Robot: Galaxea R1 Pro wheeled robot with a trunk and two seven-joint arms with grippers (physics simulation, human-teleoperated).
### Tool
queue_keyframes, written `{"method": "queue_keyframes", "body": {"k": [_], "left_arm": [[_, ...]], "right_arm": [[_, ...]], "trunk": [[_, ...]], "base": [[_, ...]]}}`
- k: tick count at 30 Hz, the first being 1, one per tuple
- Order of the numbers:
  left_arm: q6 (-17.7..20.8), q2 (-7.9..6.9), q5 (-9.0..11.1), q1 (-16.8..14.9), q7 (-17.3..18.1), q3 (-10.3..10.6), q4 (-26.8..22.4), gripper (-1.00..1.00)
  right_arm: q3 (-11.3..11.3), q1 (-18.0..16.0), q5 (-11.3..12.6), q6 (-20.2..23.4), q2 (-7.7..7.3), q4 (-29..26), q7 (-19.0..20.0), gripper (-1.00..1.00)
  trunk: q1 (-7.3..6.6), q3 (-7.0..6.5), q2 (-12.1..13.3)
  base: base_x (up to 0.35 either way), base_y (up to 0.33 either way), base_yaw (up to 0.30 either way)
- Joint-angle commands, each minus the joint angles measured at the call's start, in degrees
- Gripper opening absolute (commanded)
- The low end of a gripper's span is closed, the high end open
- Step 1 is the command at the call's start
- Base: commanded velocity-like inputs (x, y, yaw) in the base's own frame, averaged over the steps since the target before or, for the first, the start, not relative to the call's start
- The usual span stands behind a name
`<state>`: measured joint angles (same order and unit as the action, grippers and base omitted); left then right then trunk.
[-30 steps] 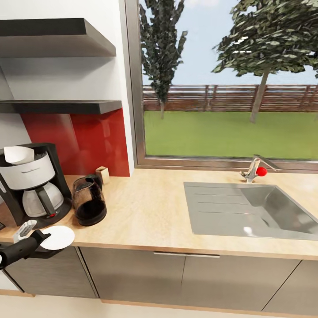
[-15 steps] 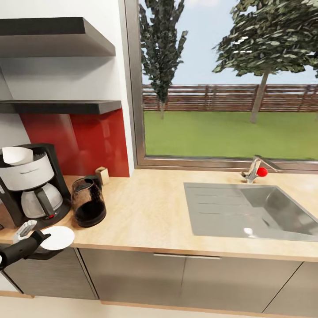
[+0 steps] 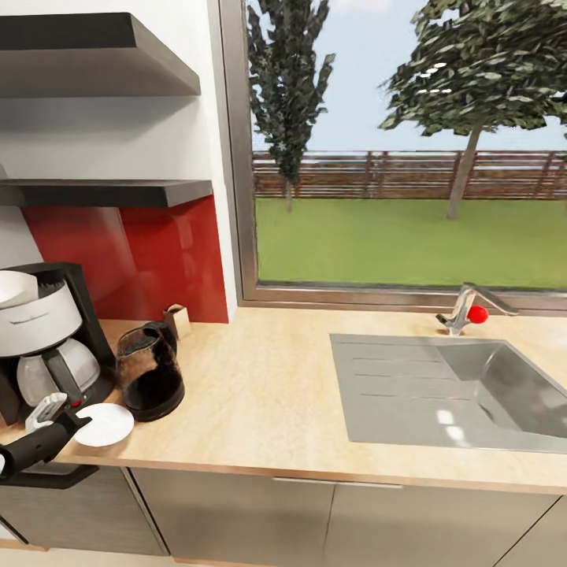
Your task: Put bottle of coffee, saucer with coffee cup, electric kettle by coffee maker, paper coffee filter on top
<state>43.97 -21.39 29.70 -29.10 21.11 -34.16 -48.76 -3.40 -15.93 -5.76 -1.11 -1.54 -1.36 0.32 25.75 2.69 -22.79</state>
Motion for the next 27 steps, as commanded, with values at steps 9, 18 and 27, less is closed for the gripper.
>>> {"method": "queue_keyframes", "body": {"k": [9,18,27], "left_arm": [[0.5,0.03,0.1,-0.1,0.2,-0.2,0.1,-1.0],[0.5,0.03,0.1,-0.1,0.2,-0.1,0.1,-1.0],[0.5,-0.01,0.1,-0.1,0.2,-0.3,0.1,-1.0]], "right_arm": [[-0.3,0.0,-0.4,-0.1,0.01,0.0,0.0,1.0],[-0.3,0.0,-0.4,-0.1,0.0,0.0,0.0,1.0],[-0.3,-0.1,-0.4,-0.1,0.02,0.0,0.0,1.0]], "trunk": [[0.04,0.13,-0.1],[0.04,0.13,-0.1],[0.04,0.13,-0.1]], "base": [[0.001,0.0,0.0],[0.0,0.0,0.0],[0.0,0.0,0.0]]}}
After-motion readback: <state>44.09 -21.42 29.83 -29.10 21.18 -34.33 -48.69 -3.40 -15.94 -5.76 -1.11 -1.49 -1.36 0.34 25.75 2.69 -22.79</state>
